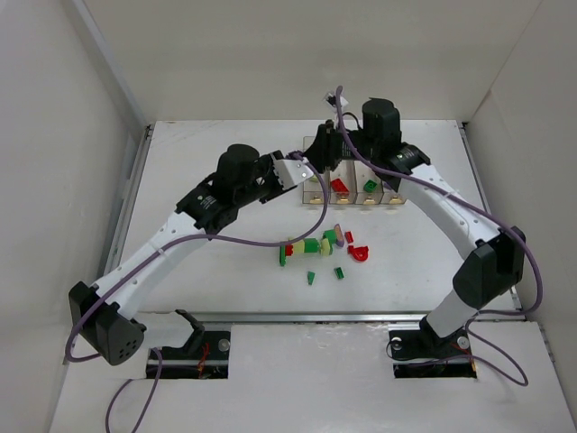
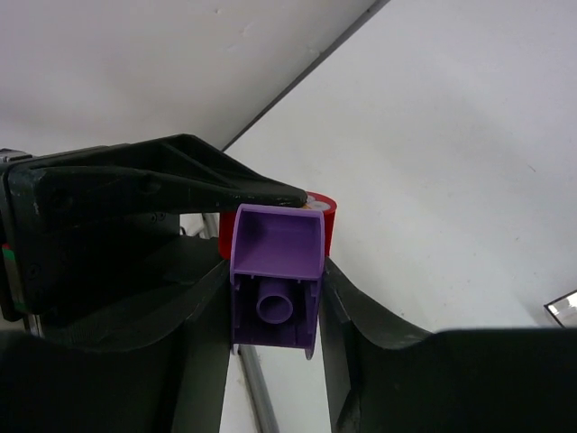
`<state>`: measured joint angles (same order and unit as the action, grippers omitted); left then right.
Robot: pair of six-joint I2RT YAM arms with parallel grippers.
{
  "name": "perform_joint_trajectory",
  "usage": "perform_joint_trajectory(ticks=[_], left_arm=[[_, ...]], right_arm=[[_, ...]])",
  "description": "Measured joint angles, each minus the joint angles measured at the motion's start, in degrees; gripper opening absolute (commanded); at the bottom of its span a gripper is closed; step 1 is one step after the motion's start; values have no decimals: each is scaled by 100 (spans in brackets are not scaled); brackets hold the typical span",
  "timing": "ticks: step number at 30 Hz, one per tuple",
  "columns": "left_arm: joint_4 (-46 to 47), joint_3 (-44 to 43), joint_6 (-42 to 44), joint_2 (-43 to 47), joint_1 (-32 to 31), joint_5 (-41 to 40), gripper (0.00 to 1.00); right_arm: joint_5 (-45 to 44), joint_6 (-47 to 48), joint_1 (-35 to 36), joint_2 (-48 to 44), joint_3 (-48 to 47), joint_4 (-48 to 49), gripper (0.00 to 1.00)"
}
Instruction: Sort the legos into containers by color
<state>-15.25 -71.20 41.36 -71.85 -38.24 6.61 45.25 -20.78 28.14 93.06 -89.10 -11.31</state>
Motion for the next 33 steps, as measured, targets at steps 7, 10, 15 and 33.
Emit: perform_joint_trajectory(ticks=[7, 10, 15, 33], left_arm=[[81, 92, -173, 22, -28, -85, 0], [33, 330, -267, 81, -28, -114, 0], [-149, 584, -444, 90, -22, -129, 0], [-216, 590, -802, 90, 50, 42, 0]], right_arm=[[-136, -118, -317, -181, 262, 35, 0], [-291, -199, -791, -376, 503, 22, 0], [-651, -232, -1574, -553, 761, 101, 0], [-2739, 1342, -2420, 518, 638, -555, 0]])
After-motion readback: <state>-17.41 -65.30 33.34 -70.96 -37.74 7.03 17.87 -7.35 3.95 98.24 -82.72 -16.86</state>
